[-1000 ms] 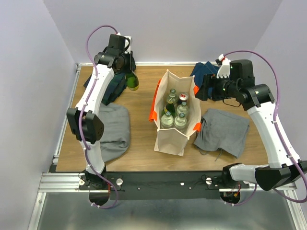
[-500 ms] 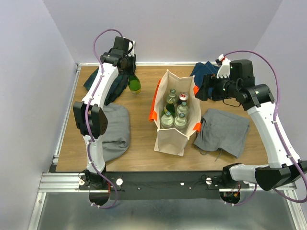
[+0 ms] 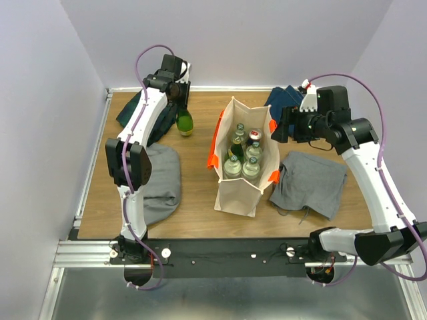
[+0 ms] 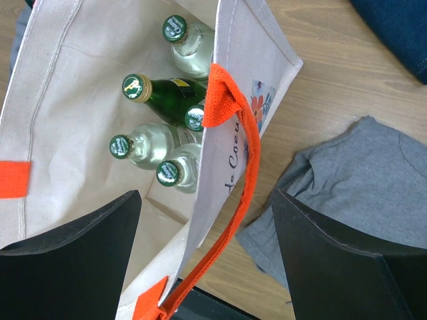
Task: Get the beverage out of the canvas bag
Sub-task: Place the drink at the center of the board.
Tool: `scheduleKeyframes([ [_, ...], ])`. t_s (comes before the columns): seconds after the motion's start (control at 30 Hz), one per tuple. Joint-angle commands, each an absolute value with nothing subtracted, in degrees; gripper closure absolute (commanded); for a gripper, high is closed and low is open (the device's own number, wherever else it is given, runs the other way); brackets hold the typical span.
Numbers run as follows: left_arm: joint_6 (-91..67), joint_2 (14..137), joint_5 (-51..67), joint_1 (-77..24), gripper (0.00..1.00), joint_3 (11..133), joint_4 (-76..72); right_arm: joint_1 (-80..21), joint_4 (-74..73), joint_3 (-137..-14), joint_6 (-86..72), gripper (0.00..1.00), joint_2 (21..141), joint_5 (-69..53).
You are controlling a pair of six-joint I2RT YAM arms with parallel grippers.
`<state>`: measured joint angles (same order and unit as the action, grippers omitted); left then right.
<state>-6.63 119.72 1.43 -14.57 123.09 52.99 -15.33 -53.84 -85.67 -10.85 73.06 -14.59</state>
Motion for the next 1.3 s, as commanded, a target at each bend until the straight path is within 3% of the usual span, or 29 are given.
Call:
scheduleKeyframes([
  [0.0, -5.8, 117.07, 0.53, -14.15, 1.0, 122.71, 48.61, -15.56, -53.0, -84.99, -10.72, 0.12, 72.07, -13.62],
  [0.5, -7.12, 117.33, 2.37, -14.24, 1.0, 118.74, 46.49, -15.47, -53.0, -84.73, -10.37, 0.12, 72.42, -13.53],
  [0.6, -7.21, 117.16, 2.46, -14.24, 0.91, 118.65, 46.58, -15.47, -52.82, -84.64, -10.37, 0.12, 72.42, -13.45],
  [0.73, -7.03, 116.28, 3.69, -14.15, 0.71, 117.25, 45.62, -15.56, -52.73, -84.73, -10.46, 0.12, 72.33, -13.36],
  [0.9, -7.12, 116.37, 3.6, -14.15, 0.59, 117.42, 46.05, -15.56, -53.0, -84.64, -10.37, 0.12, 71.72, -12.92],
  [1.0, -7.12, 116.37, 3.34, -14.15, 0.42, 117.25, 46.06, -15.47, -53.0, -84.64, -10.55, 0.12, 71.72, -12.74],
  [1.27, -6.86, 115.84, 3.34, -14.15, 0.38, 116.89, 46.49, -15.56, -53.09, -84.64, -10.46, 0.12, 71.46, -12.04],
])
